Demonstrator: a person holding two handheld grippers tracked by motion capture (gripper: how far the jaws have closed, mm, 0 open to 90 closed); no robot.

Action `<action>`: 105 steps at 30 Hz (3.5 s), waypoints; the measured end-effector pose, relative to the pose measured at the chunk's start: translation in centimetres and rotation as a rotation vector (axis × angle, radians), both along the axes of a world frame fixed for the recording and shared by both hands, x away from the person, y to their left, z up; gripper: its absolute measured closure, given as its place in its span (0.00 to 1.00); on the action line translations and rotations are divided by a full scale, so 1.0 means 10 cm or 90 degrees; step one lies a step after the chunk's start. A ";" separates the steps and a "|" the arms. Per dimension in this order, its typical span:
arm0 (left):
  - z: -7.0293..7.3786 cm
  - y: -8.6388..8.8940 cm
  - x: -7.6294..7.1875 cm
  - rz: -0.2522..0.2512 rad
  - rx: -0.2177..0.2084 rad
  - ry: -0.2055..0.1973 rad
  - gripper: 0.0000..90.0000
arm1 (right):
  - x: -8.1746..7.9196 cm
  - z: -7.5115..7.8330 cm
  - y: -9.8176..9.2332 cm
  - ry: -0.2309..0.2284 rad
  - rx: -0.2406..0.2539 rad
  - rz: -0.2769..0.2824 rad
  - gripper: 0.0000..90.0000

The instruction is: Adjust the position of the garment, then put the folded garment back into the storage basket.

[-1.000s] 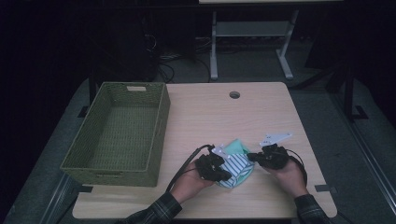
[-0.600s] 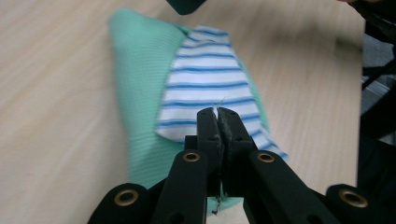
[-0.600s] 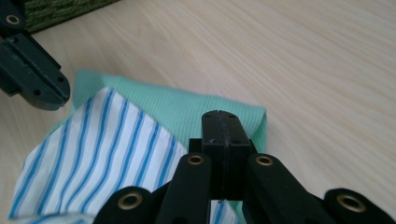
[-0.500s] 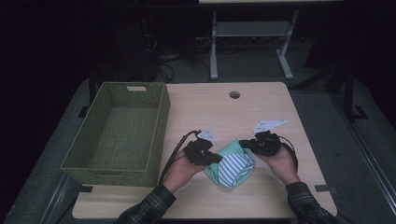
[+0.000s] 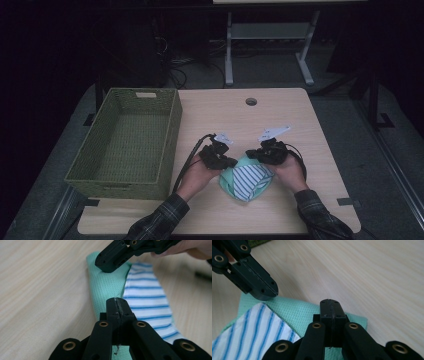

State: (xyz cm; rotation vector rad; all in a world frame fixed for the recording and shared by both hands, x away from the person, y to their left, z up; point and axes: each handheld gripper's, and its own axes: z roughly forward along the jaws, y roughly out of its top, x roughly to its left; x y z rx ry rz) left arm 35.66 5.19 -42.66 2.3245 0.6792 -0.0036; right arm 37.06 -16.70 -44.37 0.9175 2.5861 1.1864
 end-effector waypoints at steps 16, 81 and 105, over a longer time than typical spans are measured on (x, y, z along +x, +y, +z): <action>-0.14 0.00 0.00 -0.006 0.052 0.001 0.98 | 0.02 -0.16 0.04 0.012 -0.026 -0.002 1.00; -0.24 -0.02 0.41 0.034 0.095 -0.008 1.00 | -0.72 -0.20 -0.42 0.044 -0.050 0.006 1.00; 0.09 0.33 0.18 0.046 0.038 -0.004 0.58 | -0.44 -0.11 -0.54 0.006 -0.018 -0.038 1.00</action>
